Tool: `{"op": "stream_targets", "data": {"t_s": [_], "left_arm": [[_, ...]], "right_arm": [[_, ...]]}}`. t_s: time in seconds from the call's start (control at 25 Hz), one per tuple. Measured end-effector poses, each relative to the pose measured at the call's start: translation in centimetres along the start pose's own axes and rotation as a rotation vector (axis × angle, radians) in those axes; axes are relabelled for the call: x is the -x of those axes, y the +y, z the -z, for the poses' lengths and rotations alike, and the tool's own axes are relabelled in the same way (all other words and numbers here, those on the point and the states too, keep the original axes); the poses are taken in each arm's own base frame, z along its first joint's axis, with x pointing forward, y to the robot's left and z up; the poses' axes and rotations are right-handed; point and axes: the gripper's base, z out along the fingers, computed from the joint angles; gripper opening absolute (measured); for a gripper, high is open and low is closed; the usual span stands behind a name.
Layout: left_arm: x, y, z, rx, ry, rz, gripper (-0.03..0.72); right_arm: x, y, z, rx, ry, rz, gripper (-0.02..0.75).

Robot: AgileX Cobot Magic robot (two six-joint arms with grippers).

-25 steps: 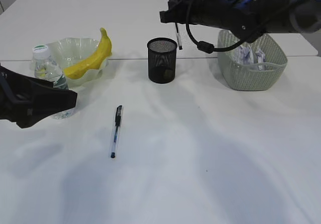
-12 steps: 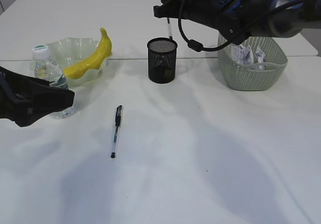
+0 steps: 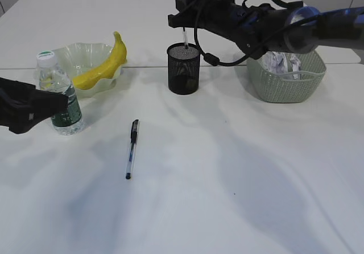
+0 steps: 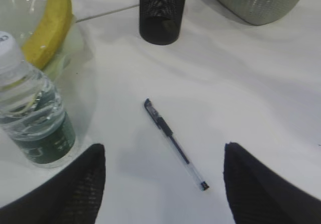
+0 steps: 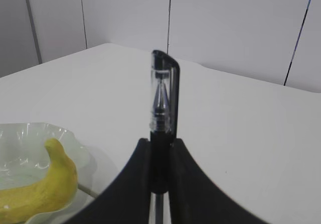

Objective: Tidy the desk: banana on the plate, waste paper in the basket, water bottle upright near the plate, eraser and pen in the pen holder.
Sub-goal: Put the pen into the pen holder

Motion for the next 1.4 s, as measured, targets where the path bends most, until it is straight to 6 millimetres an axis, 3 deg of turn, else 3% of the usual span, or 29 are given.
{"op": "stream_targets", "data": {"t_s": [0.4,0.92,1.4], "left_arm": [[0.1,1.7,0.2,0.192,-0.006,-0.019,0.527],[0.2,3.1,0.6,0.35,-0.006,-0.073,0.527],[0.2,3.2,0.6,0.358,-0.003,-0.091,0.527]], "right_arm": [[-2.6,0.1,-1.4,0.007,0.016,-0.002,0.036],[-2.5,0.1,-1.4,0.009,0.01,0.03,0.041],[-2.5,0.1,-1.4,0.016,0.015,0.056,0.096]]}}
